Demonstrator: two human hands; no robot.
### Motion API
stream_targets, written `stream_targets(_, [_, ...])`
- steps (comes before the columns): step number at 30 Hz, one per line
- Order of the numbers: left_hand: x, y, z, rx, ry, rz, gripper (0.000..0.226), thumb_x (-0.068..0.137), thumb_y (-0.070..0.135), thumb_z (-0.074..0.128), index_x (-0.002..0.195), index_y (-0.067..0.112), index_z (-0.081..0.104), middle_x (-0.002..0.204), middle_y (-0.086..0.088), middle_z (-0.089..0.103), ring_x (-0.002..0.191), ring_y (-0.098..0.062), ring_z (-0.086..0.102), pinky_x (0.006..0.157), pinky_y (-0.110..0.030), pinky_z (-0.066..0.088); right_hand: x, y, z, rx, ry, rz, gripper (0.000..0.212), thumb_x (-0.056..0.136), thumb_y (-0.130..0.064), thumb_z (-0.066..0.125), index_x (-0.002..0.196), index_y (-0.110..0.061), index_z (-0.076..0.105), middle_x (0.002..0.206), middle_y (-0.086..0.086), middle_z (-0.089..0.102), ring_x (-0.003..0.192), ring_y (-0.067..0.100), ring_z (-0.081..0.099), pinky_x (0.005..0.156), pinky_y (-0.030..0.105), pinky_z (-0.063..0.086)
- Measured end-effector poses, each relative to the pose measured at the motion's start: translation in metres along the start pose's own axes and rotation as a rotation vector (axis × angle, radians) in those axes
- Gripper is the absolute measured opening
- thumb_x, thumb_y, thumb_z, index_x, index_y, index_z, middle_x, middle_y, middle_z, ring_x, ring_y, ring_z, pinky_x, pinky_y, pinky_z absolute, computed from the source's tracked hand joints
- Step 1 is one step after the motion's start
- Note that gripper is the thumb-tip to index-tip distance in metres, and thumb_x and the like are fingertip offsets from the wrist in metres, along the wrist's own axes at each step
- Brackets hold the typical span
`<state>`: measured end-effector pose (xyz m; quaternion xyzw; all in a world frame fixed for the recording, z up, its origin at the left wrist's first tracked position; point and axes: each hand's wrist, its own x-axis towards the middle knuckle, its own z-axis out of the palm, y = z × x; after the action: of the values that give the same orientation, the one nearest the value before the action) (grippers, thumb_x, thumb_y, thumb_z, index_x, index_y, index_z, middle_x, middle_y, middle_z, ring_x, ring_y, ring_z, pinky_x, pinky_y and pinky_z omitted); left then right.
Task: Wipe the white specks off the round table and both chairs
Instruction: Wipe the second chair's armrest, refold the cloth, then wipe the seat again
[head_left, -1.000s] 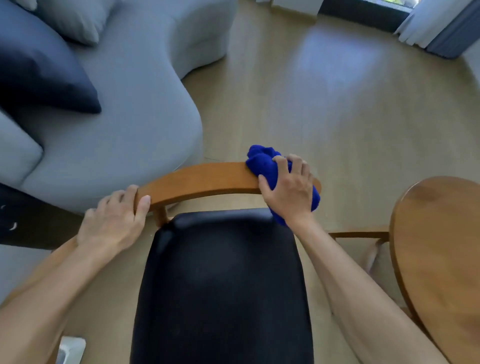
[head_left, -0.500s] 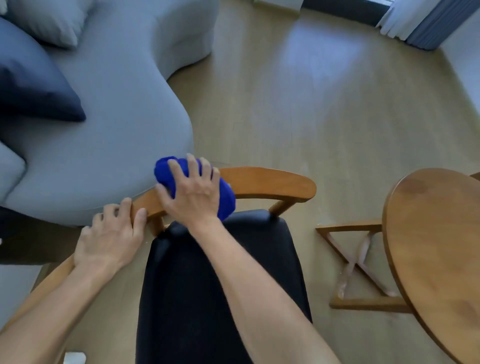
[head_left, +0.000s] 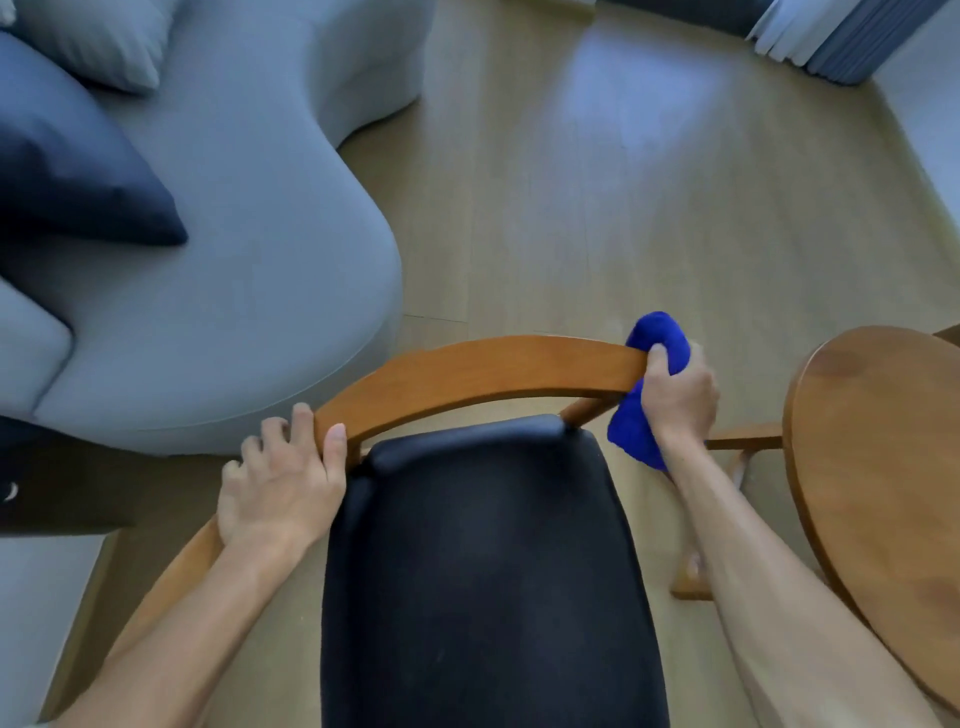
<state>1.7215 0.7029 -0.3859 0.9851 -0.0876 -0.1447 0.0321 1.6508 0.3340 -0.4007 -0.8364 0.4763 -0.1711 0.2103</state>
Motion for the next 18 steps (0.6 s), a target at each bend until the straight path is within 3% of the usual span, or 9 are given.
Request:
stream_targets(3, [0.001,0.001,0.004,0.010,0.007,0.012,0.058,0.097,0.050,0.013,0.135,0.011,0.034,0.119,-0.017,0.053,0.098,-0.034,0.056,0.078,-0.047,0.047,-0.021,-0.016,0.012,-0.111,0.149,0.039,0.047,0.092,-0.042,0.045,0.127,-0.012,0.054,0.122,0.015,0.058,0.112,0.036,0.052,0.093,0.045,0.040])
stream_targets(6, [0.000,0.002,0.004,0.015,0.010,0.019,0.057,0.098,0.048,0.015,0.135,0.008,0.035,0.118,-0.019,0.053,0.097,-0.036,0.056,0.077,-0.047,0.047,-0.035,-0.042,0.025,-0.238,0.210,-0.171,0.043,0.090,-0.040,0.047,0.119,-0.012,0.059,0.123,0.014,0.058,0.114,0.036,0.052,0.095,0.047,0.037])
stream_targets(9, [0.000,0.003,0.004,0.022,0.022,0.029,0.057,0.098,0.047,0.016,0.134,0.008,0.036,0.115,-0.020,0.054,0.094,-0.036,0.056,0.076,-0.047,0.047,-0.072,-0.094,0.054,-0.261,0.106,-0.484,0.036,0.087,-0.039,0.051,0.111,-0.013,0.061,0.115,0.011,0.060,0.110,0.034,0.053,0.095,0.046,0.037])
stream_targets(12, [0.003,0.002,0.006,0.045,0.020,0.020,0.053,0.097,0.050,0.021,0.126,0.009,0.040,0.111,-0.019,0.053,0.094,-0.038,0.056,0.076,-0.047,0.045,-0.145,-0.151,0.081,-0.131,-0.039,-0.695,0.037,0.084,-0.038,0.053,0.111,-0.015,0.063,0.116,0.010,0.060,0.111,0.032,0.051,0.098,0.047,0.036])
stream_targets(15, [0.003,0.004,0.008,0.041,0.009,0.022,0.048,0.094,0.048,0.035,0.115,0.007,0.047,0.106,-0.022,0.054,0.093,-0.043,0.056,0.073,-0.049,0.045,-0.171,-0.155,0.094,-0.021,-0.113,-0.916,0.036,0.085,-0.037,0.058,0.111,-0.013,0.066,0.117,0.011,0.061,0.112,0.034,0.053,0.099,0.047,0.036])
stream_targets(18, [0.003,0.002,0.008,0.037,0.026,0.024,0.053,0.094,0.053,0.028,0.121,0.010,0.043,0.109,-0.021,0.054,0.094,-0.041,0.055,0.074,-0.048,0.044,-0.135,-0.129,0.082,0.003,-0.137,-1.081,0.040,0.085,-0.036,0.060,0.117,-0.012,0.066,0.120,0.014,0.061,0.113,0.036,0.053,0.101,0.048,0.037])
